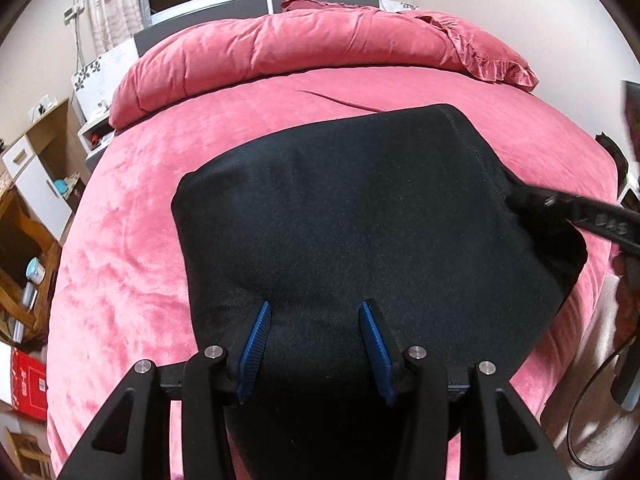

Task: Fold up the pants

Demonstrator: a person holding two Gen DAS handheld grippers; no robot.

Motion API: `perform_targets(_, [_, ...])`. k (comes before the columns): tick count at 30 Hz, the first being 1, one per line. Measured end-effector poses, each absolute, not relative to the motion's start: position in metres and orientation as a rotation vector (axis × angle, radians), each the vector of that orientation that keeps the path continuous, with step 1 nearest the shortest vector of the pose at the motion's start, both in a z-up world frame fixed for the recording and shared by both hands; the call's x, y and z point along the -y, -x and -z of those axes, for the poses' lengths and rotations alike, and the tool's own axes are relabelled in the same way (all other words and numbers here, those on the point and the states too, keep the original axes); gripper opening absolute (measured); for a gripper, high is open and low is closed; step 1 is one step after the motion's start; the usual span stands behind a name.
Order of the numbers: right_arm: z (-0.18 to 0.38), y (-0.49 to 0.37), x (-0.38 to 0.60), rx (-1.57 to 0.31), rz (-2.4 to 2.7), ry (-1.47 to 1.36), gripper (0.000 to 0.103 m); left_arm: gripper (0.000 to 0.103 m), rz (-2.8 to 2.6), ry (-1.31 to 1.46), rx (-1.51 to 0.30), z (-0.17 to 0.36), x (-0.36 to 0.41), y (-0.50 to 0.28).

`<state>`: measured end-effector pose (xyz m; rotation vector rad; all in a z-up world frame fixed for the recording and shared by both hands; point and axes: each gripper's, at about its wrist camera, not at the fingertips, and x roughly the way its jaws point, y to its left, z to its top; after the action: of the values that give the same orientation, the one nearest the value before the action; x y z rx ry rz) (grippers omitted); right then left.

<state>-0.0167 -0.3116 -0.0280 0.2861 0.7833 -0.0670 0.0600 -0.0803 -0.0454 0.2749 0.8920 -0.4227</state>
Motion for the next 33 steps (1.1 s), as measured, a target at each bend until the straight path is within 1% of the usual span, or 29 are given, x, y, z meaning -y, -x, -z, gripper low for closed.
perform_targets(3, [0.004,0.035,0.312,-0.687,0.076,-0.283,0.031,0.047,0.422,-0.257,-0.899,0.044,0.076,-0.061])
perform_targets(6, [-0.007,0.044,0.304,-0.654,-0.005,-0.293,0.031,0.048,0.413,-0.261,-0.898,0.044,0.076,-0.058])
perform_targets(12, [0.019,0.031,0.278,-0.814,-0.08,-0.199,0.031,0.048,0.408,-0.265,-0.906,0.042,0.077,-0.059])
perform_targets(13, [0.025,0.029,0.278,-0.84,-0.057,-0.185,0.03,0.048,0.409,-0.263,-0.907,0.042,0.076,-0.059])
perform_targets(14, [0.034,0.027,0.283,-0.874,-0.013,-0.173,0.026,0.047,0.417,-0.261,-0.905,0.042,0.074,-0.057])
perform_targets(15, [0.039,0.028,0.288,-0.887,0.013,-0.18,0.025,0.048,0.422,-0.26,-0.901,0.041,0.073,-0.055])
perform_targets(17, [0.042,0.03,0.299,-0.883,0.045,-0.212,0.015,0.048,0.432,-0.271,-0.884,0.041,0.07,-0.049])
perform_targets(19, [0.04,0.03,0.306,-0.88,0.053,-0.236,0.015,0.049,0.434,-0.276,-0.88,0.041,0.066,-0.045])
perform_targets(21, [0.036,0.029,0.31,-0.881,0.041,-0.276,0.015,0.049,0.442,-0.25,-0.887,0.038,0.059,-0.044])
perform_targets(22, [0.034,0.026,0.31,-0.883,0.035,-0.29,0.018,0.049,0.449,-0.225,-0.897,0.036,0.055,-0.044])
perform_targets(23, [0.031,0.026,0.312,-0.88,0.03,-0.3,0.018,0.049,0.452,-0.2,-0.905,0.034,0.051,-0.046])
perform_targets(25, [0.022,0.028,0.312,-0.846,0.013,-0.323,0.019,0.049,0.452,-0.153,-0.904,0.027,0.043,-0.051])
perform_targets(27, [0.014,0.025,0.312,-0.817,-0.013,-0.331,0.025,0.049,0.438,-0.118,-0.873,0.018,0.036,-0.058])
perform_targets(28, [0.011,0.019,0.311,-0.812,-0.024,-0.324,0.03,0.049,0.437,-0.111,-0.867,0.016,0.036,-0.063])
perform_targets(29, [0.009,0.011,0.308,-0.808,-0.033,-0.316,0.032,0.049,0.438,-0.11,-0.869,0.014,0.036,-0.068])
perform_targets(33, [0.001,-0.019,0.295,-0.812,-0.087,-0.233,0.032,0.049,0.422,-0.155,-0.877,0.013,0.049,-0.092])
